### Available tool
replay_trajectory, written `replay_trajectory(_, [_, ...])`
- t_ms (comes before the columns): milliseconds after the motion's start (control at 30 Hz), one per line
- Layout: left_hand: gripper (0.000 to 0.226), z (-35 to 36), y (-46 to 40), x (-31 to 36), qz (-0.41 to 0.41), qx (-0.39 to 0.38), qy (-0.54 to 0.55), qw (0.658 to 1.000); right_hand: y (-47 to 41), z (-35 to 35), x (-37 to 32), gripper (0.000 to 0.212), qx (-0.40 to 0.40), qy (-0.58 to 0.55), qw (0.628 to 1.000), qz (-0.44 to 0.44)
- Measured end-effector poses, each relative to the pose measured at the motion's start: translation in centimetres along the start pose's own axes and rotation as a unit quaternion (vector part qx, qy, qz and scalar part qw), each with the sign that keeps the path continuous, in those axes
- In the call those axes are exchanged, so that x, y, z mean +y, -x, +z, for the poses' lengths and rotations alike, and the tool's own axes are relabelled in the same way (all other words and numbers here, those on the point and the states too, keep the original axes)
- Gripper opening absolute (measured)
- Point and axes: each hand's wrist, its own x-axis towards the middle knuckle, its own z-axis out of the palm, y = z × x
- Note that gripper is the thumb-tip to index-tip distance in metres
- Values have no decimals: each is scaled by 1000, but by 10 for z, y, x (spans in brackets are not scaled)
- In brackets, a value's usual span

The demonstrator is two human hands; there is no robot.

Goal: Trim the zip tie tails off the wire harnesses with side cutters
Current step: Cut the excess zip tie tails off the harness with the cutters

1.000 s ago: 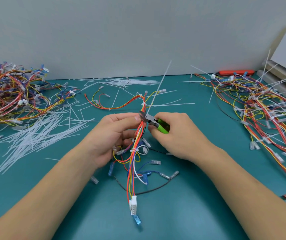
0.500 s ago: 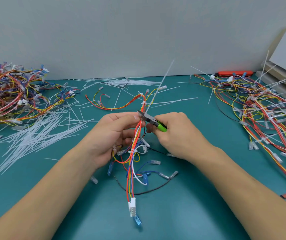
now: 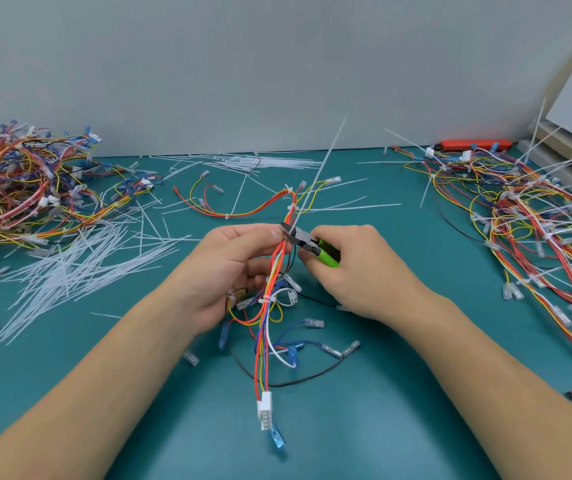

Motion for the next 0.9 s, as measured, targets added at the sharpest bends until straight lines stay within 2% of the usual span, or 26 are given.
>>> replay_trajectory(167, [14,0,0,0,3,-5,0,1000,0,1,-1,38,-5,5,1000,10])
replay_trajectory(300, [14,-1,-1,-1,3,-11,-1,1000,-2,-2,-3,34,-14,4,999,35])
replay_trajectory(433, [18,1,0,-1,7,-26,-11,1000,-1,-2,-8,40,25,-3,999,30])
replay_trajectory(567, [19,-1,-2,0,-1,-8,11,1000,-1,-5,-10,46,71,-48,995,54])
replay_trajectory(733, [17,-1,-2,0,12,15,21,1000,-3,-9,-12,40,124,-140,978,89])
replay_trajectory(900, [20,-2,-3,0,34,34,-3,999,-4,-11,-10,21,92,-184,968,140])
